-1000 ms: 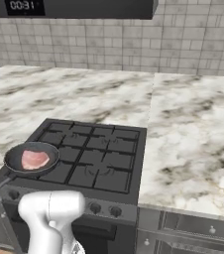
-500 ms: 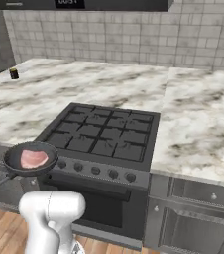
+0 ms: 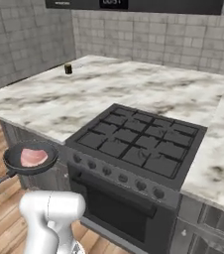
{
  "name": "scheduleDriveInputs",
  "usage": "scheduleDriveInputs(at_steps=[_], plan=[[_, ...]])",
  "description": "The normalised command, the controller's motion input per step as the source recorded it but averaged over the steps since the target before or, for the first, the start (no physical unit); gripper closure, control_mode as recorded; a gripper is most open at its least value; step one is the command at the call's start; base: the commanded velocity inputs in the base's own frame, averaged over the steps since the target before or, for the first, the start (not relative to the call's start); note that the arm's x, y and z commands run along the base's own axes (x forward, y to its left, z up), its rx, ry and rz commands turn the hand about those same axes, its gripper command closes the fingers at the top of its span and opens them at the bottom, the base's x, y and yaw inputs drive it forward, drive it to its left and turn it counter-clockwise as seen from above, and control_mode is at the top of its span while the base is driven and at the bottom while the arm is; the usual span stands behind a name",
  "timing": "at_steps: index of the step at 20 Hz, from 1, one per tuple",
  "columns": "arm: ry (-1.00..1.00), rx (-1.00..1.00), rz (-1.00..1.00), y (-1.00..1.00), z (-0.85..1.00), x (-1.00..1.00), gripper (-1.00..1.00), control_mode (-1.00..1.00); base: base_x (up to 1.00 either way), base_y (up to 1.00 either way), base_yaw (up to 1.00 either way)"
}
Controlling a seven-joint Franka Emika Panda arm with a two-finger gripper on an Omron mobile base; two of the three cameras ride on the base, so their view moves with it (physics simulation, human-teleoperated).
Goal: Pick up the pan with the steak in it and place it on the dining table. Then place the steak on the plate.
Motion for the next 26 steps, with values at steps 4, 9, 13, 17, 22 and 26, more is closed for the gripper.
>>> scheduleDriveInputs(at_steps=[4, 9, 13, 17, 22, 26], plan=[[0.00, 0.00, 0.00, 0.00, 0.00, 0.00, 1.00, 1.00, -0.13, -0.01, 0.50], [0.00, 0.00, 0.00, 0.00, 0.00, 0.00, 1.00, 1.00, -0.13, -0.01, 0.50], [0.00, 0.00, 0.00, 0.00, 0.00, 0.00, 1.00, 1.00, -0.13, -0.01, 0.50], [0.00, 0.00, 0.00, 0.00, 0.00, 0.00, 1.00, 1.00, -0.13, -0.01, 0.50], [0.00, 0.00, 0.00, 0.00, 0.00, 0.00, 1.00, 1.00, -0.12, 0.00, 0.50], [0.00, 0.00, 0.00, 0.00, 0.00, 0.00, 1.00, 1.00, -0.15, -0.02, 0.49]])
